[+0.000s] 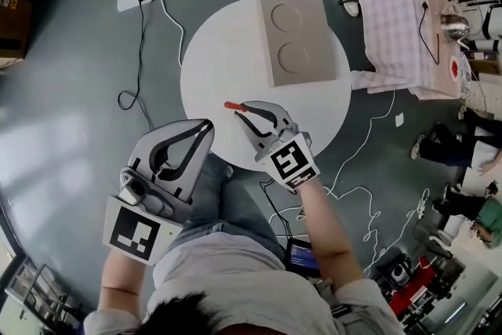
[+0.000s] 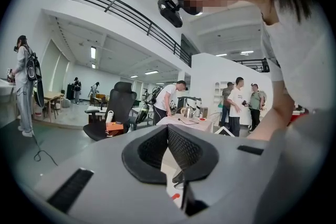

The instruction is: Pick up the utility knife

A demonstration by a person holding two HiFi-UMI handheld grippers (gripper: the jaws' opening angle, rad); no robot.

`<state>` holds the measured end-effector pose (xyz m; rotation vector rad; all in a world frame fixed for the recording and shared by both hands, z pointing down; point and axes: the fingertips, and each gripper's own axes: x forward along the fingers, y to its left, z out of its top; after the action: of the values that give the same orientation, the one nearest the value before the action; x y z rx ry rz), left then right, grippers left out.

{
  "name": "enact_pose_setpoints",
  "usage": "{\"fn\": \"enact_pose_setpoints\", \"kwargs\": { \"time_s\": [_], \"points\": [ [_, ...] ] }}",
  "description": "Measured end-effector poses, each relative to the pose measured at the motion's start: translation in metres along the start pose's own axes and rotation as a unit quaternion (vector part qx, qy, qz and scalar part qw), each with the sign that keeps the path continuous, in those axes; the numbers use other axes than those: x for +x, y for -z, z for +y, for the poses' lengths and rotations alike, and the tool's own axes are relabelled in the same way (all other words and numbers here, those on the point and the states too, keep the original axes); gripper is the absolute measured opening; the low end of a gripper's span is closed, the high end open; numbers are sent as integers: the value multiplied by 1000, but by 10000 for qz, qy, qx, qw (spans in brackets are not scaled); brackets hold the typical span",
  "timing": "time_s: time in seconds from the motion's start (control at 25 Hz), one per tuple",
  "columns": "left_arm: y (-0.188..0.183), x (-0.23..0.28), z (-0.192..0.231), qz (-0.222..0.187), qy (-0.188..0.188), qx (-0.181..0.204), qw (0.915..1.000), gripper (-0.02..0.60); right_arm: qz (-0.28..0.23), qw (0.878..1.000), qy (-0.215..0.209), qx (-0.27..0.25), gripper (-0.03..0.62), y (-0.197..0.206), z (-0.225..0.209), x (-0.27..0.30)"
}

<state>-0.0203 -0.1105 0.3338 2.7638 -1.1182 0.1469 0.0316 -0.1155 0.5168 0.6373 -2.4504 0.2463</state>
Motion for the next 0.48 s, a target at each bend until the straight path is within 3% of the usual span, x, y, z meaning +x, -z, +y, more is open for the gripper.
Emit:
{"fn": "enact_pose_setpoints", "kwargs": {
  "time_s": [0.48],
  "points": [
    [5,66,97,132,95,-230,9996,11,997,9941,-229,-356,81,22,-82,84]
  ]
}}
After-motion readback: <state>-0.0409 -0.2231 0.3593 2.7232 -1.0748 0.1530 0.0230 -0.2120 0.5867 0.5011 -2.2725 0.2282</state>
